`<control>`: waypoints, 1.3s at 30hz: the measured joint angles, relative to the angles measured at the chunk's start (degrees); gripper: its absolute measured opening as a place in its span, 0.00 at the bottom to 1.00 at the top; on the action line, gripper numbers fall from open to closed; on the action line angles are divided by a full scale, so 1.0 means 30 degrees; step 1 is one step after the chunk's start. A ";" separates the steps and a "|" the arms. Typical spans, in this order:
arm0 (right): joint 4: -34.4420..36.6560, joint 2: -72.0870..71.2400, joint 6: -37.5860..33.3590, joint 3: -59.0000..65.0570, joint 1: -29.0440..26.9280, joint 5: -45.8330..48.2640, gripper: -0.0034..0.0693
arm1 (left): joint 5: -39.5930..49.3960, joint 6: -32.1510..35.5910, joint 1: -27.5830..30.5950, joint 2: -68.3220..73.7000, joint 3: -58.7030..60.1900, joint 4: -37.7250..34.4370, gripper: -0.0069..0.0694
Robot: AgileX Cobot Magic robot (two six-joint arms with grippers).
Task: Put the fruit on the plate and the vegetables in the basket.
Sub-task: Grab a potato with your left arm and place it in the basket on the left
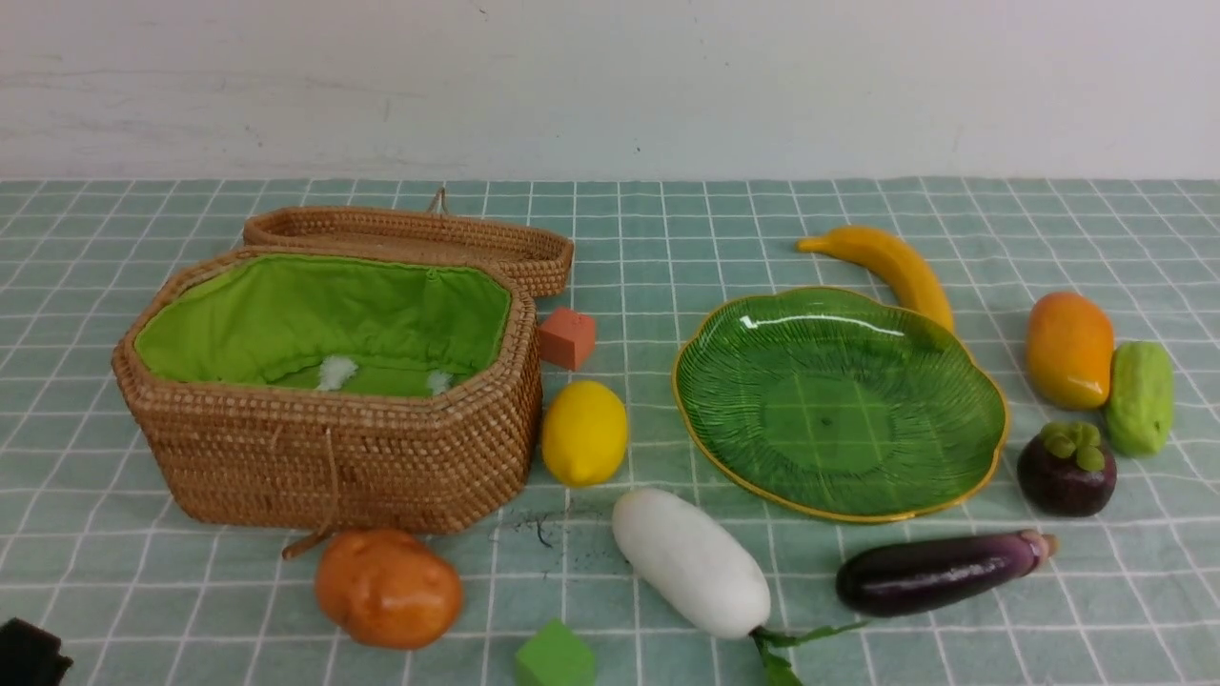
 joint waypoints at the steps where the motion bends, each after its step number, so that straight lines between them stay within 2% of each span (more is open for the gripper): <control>1: -0.0159 0.0000 0.0000 0.0021 0.0000 -0.0112 0.38 | 0.0785 0.0334 0.0000 0.0017 -0.0448 0.0116 0.18; 2: -0.0252 0.0000 0.0000 0.0021 0.0000 -0.0183 0.38 | 0.0980 0.0423 0.0000 0.0017 -0.0566 0.0141 0.17; 3: -0.0144 0.0000 0.0370 0.0092 0.0000 -0.0612 0.38 | 0.2756 0.1350 0.0000 0.0523 -0.1730 0.0319 0.09; 4: 0.0426 0.0000 0.1008 0.0165 0.0000 -0.0975 0.38 | 0.3765 0.1846 0.0000 0.1059 -0.2397 0.0444 0.07; 9: 0.4816 0.0000 0.4428 0.0211 0.0000 -0.2885 0.38 | 0.9201 0.3592 0.0000 0.4790 -0.5577 0.0888 0.07; 12: 0.6500 0.0000 0.5379 0.0211 0.0000 -0.4084 0.38 | 1.1460 0.4393 0.0000 0.7059 -0.6855 0.1530 0.07; 14: 0.6985 0.0000 0.5525 0.0186 0.0000 -0.4265 0.37 | 1.1915 0.4769 0.0000 0.8051 -0.7221 0.1828 0.07; 18: 0.7852 0.0284 0.5086 -0.1681 0.0441 -0.1045 0.30 | 1.2221 0.5524 0.0000 1.0368 -0.7861 0.2535 0.07; 20: 0.7730 0.1875 0.3199 -0.4697 0.1153 0.2456 0.24 | 1.2821 0.6012 0.0000 1.1871 -0.8579 0.2986 0.07; 22: 0.7640 0.2947 0.2178 -0.6333 0.1411 0.4180 0.22 | 1.3077 0.6217 0.0000 1.2555 -0.9055 0.3245 0.07; 23: 0.7335 0.4751 0.0741 -0.8593 0.1788 0.6768 0.20 | 1.3379 0.6385 0.0000 1.3960 -0.9833 0.3595 0.07; 24: 0.7150 0.5763 0.0039 -0.9967 0.1899 0.8186 0.19 | 1.3469 0.6461 0.0000 1.4516 -1.0265 0.3695 0.07; 25: 0.7132 0.5763 0.0039 -1.0236 0.1922 0.8186 0.19 | 1.3486 0.6462 0.0000 1.4653 -1.0356 0.3741 0.07; 26: 0.6942 0.7446 -0.1128 -1.2476 0.1959 1.0525 0.19 | 1.3506 0.6503 -0.0139 1.6042 -1.1094 0.3943 0.07; 27: 0.6897 0.7620 -0.1249 -1.2703 0.1959 1.0774 0.19 | 1.3506 0.6527 -0.0173 1.6182 -1.1251 0.4004 0.07; 29: 0.6781 0.9525 -0.2623 -1.5011 0.1959 1.3254 0.19 | 1.3466 0.6469 -0.0962 1.7745 -1.2057 0.4488 0.07; 32: 0.6826 1.0495 -0.3482 -1.6390 0.1959 1.4252 0.19 | 1.3273 0.5725 -0.2461 1.9293 -1.2852 0.5391 0.07; 35: 0.7406 1.1175 -0.4628 -1.7137 0.1959 1.4486 0.19 | 1.2699 0.2104 -0.6102 2.1570 -1.4364 0.7794 0.07; 37: 0.7686 1.1197 -0.5091 -1.7137 0.1959 1.4486 0.19 | 1.2374 -0.0057 -0.7632 2.2433 -1.4884 0.9214 0.07; 38: 0.7765 1.1212 -0.5189 -1.7137 0.1959 1.4486 0.19 | 1.2339 -0.0292 -0.7924 2.2608 -1.4932 0.9521 0.07; 39: 0.7964 1.1212 -0.5585 -1.7137 0.1959 1.4503 0.19 | 1.1970 -0.2137 -0.8833 2.3308 -1.5218 1.0653 0.07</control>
